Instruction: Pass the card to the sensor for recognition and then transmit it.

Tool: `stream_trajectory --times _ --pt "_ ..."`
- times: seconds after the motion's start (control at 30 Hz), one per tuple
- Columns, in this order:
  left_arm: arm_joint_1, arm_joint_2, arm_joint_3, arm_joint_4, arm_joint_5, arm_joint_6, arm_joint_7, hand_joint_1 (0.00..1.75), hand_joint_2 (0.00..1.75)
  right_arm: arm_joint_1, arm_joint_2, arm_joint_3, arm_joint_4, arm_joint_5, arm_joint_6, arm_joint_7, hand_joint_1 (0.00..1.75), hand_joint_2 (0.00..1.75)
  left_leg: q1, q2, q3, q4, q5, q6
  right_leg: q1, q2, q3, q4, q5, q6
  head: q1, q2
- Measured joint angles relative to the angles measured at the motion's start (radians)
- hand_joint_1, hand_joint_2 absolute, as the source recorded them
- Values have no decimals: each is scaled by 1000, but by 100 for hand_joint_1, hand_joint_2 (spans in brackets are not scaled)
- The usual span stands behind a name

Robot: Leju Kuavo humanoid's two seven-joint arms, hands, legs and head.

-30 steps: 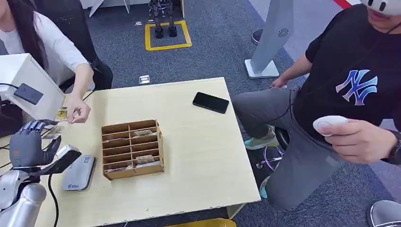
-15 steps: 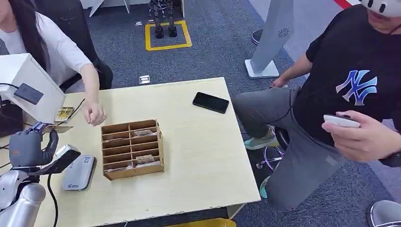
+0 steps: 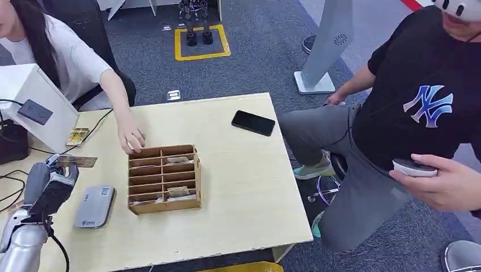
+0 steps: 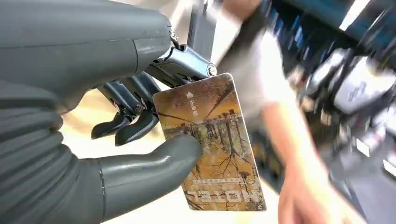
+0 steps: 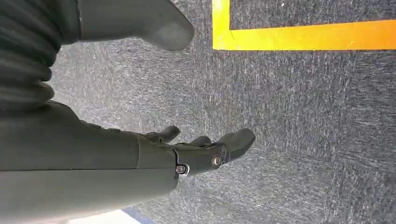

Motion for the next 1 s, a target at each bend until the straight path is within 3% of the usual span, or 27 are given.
stream_trajectory --times 0.07,0.17,0.37,0.53,0.8,1.0 --pt "0 1 0 -1 55 -115 53 175 175 0 0 0 0 -2 -2 0 0 175 0 0 0 0 0 0 0 0 0 0 0 0 0 0" --pt "3 12 0 -1 73 -154 65 175 175 1 0 0 0 -1 -2 -1 0 175 0 1 0 0 0 0 0 0 0 0 0 0 0 0" --pt "70 78 11 -2 122 -235 59 175 175 6 0 -1 0 -3 -6 -3 0 175 0 1 0 -1 0 0 0 1 0 0 -1 -1 0 0" --pt "147 114 27 -26 132 -241 48 175 175 9 0 -1 0 -11 -5 -2 0 175 0 1 -1 -1 -1 0 0 1 -1 0 -2 0 0 0" --pt "184 134 30 -52 109 -243 75 175 175 10 0 -1 0 -10 -5 -4 0 175 0 1 0 -1 -1 0 0 1 0 0 -1 0 0 0" --pt "254 157 61 -97 122 -241 62 175 175 11 0 -2 0 -13 -9 -9 0 175 0 2 0 -1 -1 0 0 1 -1 0 -1 0 0 0"
